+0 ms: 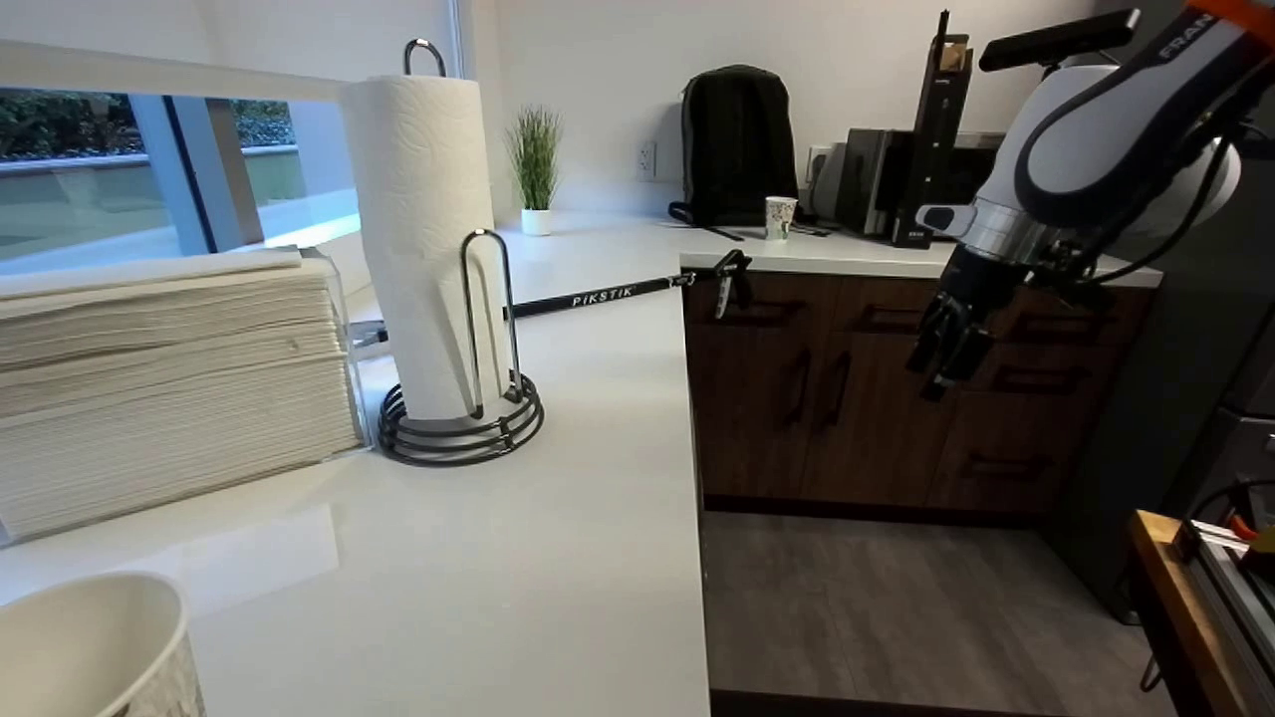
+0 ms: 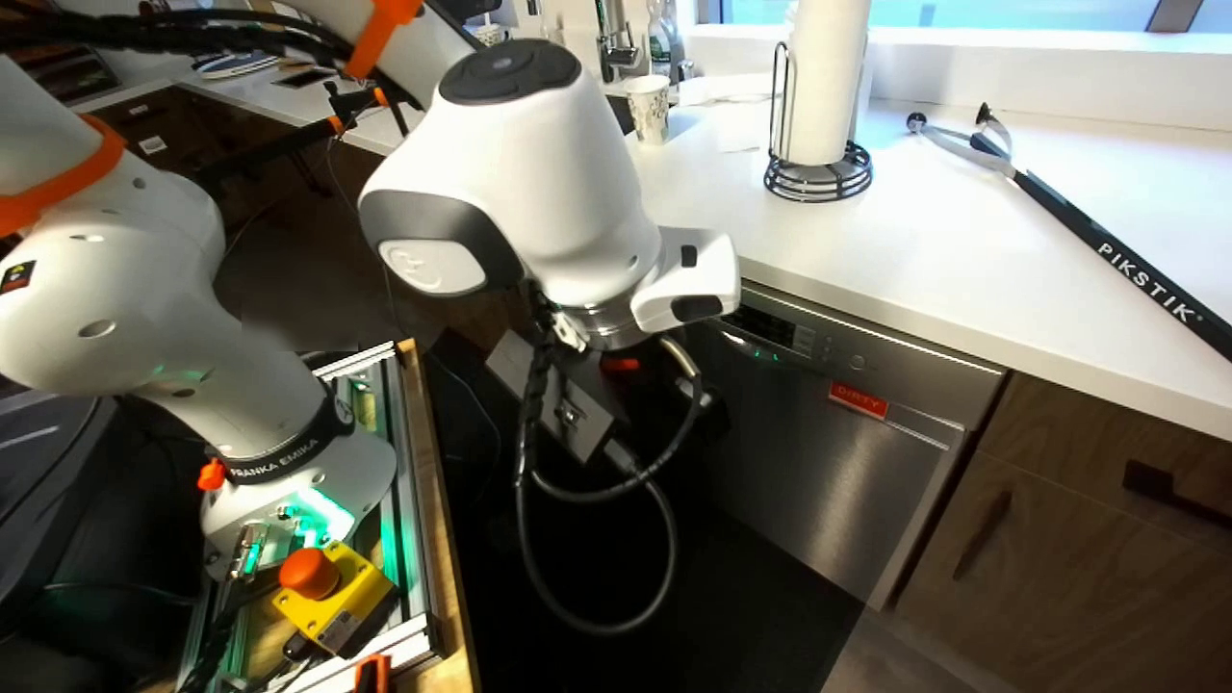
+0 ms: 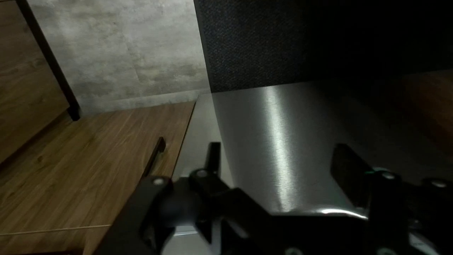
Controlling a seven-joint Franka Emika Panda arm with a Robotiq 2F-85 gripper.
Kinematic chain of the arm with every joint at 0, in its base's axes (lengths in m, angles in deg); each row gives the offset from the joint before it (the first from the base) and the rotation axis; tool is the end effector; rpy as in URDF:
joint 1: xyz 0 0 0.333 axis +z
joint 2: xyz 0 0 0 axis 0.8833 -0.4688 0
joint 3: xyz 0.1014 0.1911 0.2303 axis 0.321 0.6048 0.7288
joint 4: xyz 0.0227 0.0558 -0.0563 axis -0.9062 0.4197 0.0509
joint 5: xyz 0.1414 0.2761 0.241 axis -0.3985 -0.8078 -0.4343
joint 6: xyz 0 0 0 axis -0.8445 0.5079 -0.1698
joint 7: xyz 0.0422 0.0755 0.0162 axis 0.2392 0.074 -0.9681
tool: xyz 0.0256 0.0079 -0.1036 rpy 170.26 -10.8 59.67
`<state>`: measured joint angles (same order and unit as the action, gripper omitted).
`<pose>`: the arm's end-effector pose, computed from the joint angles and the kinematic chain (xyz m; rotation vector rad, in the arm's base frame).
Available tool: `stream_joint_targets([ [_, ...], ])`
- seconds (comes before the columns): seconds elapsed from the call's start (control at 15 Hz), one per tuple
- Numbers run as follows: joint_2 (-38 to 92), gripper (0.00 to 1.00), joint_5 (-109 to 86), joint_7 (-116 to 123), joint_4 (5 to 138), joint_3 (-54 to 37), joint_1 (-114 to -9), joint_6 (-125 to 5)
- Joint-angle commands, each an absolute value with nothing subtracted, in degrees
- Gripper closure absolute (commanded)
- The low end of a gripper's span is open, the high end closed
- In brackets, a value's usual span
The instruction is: Press a button on the washing machine control pad
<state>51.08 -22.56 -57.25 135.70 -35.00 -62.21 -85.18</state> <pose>0.3534 -0.2126 0.2740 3.0710 0.4697 0.3292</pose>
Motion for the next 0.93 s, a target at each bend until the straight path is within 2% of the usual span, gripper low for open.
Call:
stream_joint_targets([
  [0.0, 44.5, 0.51, -38.34, -69.23, 130.7, -40.24, -54.98, -86.46],
  [0.27, 36.09, 0.82, -56.06, -79.35, 121.78, -38.69, -54.09, -84.99],
  [0.33, 42.4, 0.64, -49.22, -75.49, 126.97, -38.92, -54.87, -86.12],
  [0.47, 39.06, 0.8, -53.27, -77.47, 123.81, -38.52, -54.58, -86.05],
  [0.67, 36.82, 0.82, -54.05, -77.54, 122.55, -38.39, -54.4, -86.05],
  [0.73, 36.72, 0.95, -54.06, -77.54, 122.53, -38.38, -54.4, -86.05],
  [0.87, 36.99, 1.0, -57.44, -80.87, 122.1, -37.16, -54.86, -85.46],
])
